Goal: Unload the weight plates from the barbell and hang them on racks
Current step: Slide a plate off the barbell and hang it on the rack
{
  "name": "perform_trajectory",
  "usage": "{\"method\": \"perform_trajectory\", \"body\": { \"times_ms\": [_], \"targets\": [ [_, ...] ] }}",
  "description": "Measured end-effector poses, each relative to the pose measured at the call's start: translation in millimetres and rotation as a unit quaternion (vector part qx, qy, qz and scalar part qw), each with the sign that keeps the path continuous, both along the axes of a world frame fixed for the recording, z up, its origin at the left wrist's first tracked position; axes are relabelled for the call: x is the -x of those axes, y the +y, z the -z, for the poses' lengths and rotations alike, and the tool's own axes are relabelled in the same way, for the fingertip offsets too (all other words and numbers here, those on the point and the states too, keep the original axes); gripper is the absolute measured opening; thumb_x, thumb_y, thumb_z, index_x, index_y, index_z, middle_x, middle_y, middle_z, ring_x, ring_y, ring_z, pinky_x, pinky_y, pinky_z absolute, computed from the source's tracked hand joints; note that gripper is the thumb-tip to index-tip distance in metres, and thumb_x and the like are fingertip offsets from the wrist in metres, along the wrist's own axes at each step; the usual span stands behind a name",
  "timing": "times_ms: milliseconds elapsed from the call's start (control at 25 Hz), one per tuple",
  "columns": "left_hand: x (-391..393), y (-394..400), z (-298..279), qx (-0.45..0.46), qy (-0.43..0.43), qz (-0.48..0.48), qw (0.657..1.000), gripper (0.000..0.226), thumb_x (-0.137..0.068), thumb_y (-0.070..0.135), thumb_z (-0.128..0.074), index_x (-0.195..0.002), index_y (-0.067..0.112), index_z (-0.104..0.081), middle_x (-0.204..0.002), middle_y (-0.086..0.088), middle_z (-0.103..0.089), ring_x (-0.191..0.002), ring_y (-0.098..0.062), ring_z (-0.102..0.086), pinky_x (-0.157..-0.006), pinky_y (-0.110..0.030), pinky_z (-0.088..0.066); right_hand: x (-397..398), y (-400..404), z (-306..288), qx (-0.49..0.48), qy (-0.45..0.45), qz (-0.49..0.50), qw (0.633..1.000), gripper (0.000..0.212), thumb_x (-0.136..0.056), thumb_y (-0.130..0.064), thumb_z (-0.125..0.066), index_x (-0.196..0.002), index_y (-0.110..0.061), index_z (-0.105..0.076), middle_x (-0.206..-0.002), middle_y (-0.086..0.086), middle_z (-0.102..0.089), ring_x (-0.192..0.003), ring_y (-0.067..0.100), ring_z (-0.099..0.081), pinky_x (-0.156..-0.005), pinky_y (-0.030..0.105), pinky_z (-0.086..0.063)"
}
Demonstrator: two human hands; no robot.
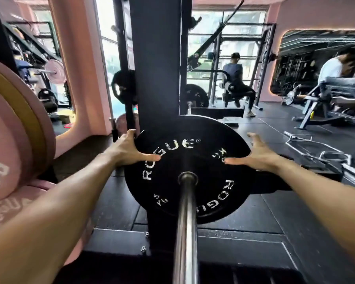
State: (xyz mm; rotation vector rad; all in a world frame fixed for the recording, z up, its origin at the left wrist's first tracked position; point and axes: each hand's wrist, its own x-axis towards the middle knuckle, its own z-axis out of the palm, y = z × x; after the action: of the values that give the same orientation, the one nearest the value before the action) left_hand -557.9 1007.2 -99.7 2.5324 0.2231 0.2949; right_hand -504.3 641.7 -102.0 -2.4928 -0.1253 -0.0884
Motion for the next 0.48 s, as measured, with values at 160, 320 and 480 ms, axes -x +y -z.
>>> {"method": "perform_trajectory", "body": {
  "times_ms": [160,320,480],
  "targets": [
    [-40,6,46,0.039,-0.028,-0.018,0.999,0.133,-0.037,0.079,-0.082,-0.145,0.022,-0.032,-0.139,0.000,-0.052,-0.131,-0.022,-0.048,-0.108,-0.037,-0.041,-32,2,51,-0.047,-0.049,0.032,0.997,0.115,-0.032,-0.076,-0.084,-0.127,-0.024,-0.046,-0.119,-0.006,-0.060,-0.113,0.020,-0.059,-0.095,0.040,-0.050],
    [-60,5,67,0.096,-0.072,-0.074,0.990,0.122,-0.042,0.074,-0.085,-0.137,0.014,-0.037,-0.130,0.001,-0.056,-0.125,-0.022,-0.052,-0.103,-0.034,-0.043,-47,9,54,-0.120,-0.071,0.081,0.987,0.093,-0.047,-0.058,-0.090,-0.115,-0.016,-0.043,-0.106,-0.003,-0.058,-0.098,0.019,-0.056,-0.086,0.032,-0.047],
    [-43,3,89,0.108,-0.124,-0.072,0.984,0.100,-0.051,0.055,-0.092,-0.117,0.015,-0.028,-0.127,-0.002,-0.052,-0.122,-0.023,-0.051,-0.093,-0.028,-0.039,-40,15,59,-0.094,-0.129,0.077,0.984,0.108,-0.024,-0.084,-0.078,-0.109,-0.018,-0.062,-0.102,-0.004,-0.068,-0.098,0.017,-0.065,-0.091,0.035,-0.053]
  ]
}}
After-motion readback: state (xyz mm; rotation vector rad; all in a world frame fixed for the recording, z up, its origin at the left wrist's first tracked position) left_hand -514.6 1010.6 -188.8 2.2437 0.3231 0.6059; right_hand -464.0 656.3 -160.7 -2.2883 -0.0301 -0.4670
